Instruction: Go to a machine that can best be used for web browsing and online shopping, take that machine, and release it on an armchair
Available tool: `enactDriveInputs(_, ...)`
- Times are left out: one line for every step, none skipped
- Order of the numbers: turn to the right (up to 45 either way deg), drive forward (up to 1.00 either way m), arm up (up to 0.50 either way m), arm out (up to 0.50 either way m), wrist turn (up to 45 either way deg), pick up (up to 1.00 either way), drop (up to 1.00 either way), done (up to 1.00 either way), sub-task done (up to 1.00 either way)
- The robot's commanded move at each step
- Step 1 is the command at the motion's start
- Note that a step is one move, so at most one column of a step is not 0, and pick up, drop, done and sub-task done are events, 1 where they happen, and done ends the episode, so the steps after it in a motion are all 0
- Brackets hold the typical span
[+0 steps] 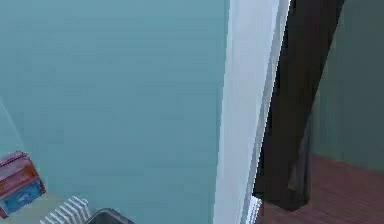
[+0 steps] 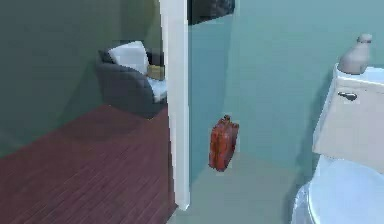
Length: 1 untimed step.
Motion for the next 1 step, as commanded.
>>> enactDriveInputs(45.0,0.00,0.00,0.00,0.0,0.00,0.00,0.00,0.00)
